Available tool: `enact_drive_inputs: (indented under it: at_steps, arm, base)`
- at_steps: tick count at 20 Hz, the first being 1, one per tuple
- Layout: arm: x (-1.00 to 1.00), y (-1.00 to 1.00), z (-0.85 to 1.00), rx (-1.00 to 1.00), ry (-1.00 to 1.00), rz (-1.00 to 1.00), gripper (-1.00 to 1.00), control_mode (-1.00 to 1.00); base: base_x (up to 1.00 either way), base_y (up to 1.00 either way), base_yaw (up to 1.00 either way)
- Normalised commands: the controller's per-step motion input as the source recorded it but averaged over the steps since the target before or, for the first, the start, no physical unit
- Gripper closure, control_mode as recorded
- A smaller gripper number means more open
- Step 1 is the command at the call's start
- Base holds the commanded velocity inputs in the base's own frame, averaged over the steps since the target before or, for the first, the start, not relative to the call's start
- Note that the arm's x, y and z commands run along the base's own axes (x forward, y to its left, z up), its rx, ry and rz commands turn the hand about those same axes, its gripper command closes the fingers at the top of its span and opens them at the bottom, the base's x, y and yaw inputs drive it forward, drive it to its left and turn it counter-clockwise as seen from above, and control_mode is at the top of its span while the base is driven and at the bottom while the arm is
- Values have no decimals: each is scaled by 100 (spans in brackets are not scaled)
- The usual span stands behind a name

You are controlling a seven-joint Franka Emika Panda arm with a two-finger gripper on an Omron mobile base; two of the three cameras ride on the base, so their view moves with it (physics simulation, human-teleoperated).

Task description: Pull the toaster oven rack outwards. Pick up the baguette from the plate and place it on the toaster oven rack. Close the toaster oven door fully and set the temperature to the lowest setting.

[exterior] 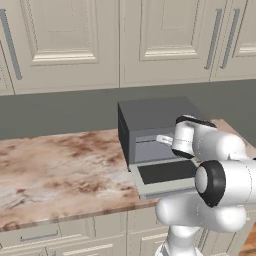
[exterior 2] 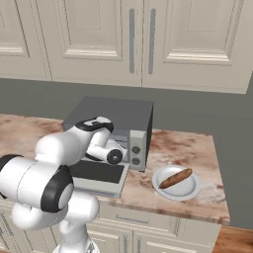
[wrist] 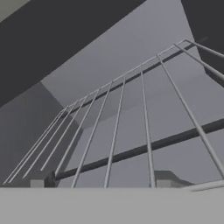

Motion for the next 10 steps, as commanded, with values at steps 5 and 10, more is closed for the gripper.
enact_drive_inputs:
  at_steps: [5, 10]
  arm:
    - [0, 0, 0, 0, 18, 0, 100, -100]
    - [-19, 0, -15, -1, 70, 0, 100, -100]
  base:
    - [0, 0, 0]
    - [0, 0, 0]
